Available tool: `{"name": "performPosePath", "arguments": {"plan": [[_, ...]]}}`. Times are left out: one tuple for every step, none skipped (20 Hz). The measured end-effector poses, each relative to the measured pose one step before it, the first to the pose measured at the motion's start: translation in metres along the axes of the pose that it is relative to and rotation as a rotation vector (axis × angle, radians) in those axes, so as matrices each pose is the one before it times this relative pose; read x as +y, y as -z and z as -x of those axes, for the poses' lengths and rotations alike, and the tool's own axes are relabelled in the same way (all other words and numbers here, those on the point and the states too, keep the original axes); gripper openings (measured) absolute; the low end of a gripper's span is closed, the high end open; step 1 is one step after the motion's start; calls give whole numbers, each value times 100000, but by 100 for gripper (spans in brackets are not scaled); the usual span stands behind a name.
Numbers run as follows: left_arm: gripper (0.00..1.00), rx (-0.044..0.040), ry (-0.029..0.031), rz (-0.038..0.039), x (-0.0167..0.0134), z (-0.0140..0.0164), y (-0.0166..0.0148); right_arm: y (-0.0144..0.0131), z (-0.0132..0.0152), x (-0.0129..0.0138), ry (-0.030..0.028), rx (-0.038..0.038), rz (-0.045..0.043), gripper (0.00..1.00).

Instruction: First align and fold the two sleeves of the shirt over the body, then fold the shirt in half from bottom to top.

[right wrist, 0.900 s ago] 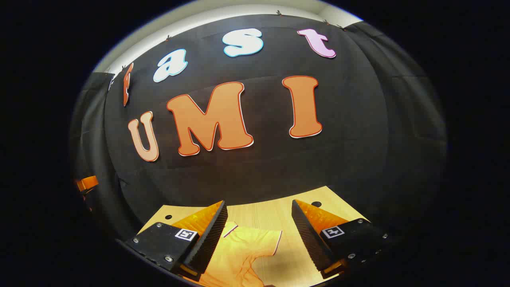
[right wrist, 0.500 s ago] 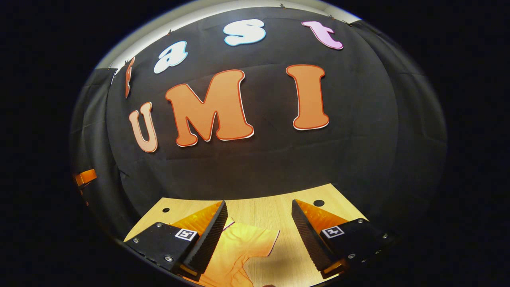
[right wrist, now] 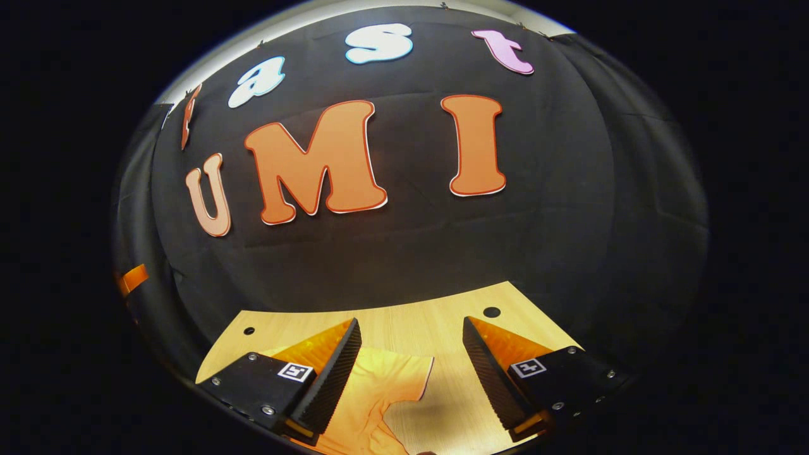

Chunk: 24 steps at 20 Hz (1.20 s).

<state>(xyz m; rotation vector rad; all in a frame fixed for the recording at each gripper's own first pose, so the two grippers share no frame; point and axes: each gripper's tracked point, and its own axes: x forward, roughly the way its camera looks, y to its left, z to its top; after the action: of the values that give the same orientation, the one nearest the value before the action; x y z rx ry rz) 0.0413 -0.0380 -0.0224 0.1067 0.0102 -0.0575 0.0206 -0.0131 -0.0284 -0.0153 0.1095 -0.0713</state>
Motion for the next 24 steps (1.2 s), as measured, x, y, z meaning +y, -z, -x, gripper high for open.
{"name": "performPosePath", "arguments": {"plan": [[98, 396, -646, 486, 149, -80, 301, 8, -27, 223, -502, 521, 1031, 98], [98, -488, -1082, 330, 70, 46, 60, -18, -92, 43, -67, 777, 976, 98], [98, 200, -571, 144, -20, 56, 86, 40, -119, -89, -189, 981, 817, 98], [98, -355, -386, -9, 69, 3, 27, -125, -207, 64, -528, 733, 441, 98], [98, -422, -293, -405, 69, -14, -126, -227, -243, 87, -530, 423, 198, 98], [97, -506, -923, -690, 126, 210, -56, -77, -304, -2, -122, 849, 121, 98], [97, -112, -1317, -651, 182, 99, -65, 95, -593, -107, -30, 1579, -269, 98], [98, 162, -1008, 48, 470, 371, 146, 186, -540, 45, -143, 2118, -761, 98], [98, -19, -169, 838, 263, 319, -128, 417, -565, 16, -132, 2749, -730, 98], [98, -381, 366, 760, -28, 261, -42, 246, -606, 171, -643, 2680, -572, 98], [98, -301, 346, 183, -53, 12, -155, 383, -731, 162, -569, 3185, -270, 98], [97, 42, 460, -620, 8, -17, 127, 434, -724, 37, -530, 3965, -430, 98], [98, 4, -20, -1051, 251, -25, -101, 616, -593, 66, -502, 4491, -1433, 98], [98, -246, -319, -765, 274, -4, -21, 517, -758, -102, -29, 4992, -1029, 98], [98, -237, -89, -279, 302, 145, -171, 473, -797, -230, 680, 4581, -1076, 98], [97, -34, 200, 443, 195, 139, 94, 338, -1078, -145, 190, 3618, -913, 98], [97, 79, 224, 852, 178, 169, 93, 477, -1099, -243, 97, 4099, -317, 98], [98, 548, -306, 605, 380, 16, 373, 554, -1123, -302, 1120, 3886, -464, 98], [98, 787, -814, 22, 555, 157, 373, 593, -1113, -329, 965, 4185, 317, 98], [98, 841, -967, -350, 554, -87, 539, 399, -1151, -330, 1197, 3754, -37, 98], [98, 1017, -1185, -426, 553, 11, 398, 707, -1099, -153, 350, 4128, 313, 98], [97, 987, -881, -106, 588, 115, 439, 776, -1212, -148, 409, 5270, 385, 98], [97, 810, -926, 296, 467, 51, 352, 741, -1435, -119, 407, 4580, 672, 98], [98, 771, -873, 427, 620, -51, 423, 572, -1456, -226, 1639, 3726, 1026, 98]]}}
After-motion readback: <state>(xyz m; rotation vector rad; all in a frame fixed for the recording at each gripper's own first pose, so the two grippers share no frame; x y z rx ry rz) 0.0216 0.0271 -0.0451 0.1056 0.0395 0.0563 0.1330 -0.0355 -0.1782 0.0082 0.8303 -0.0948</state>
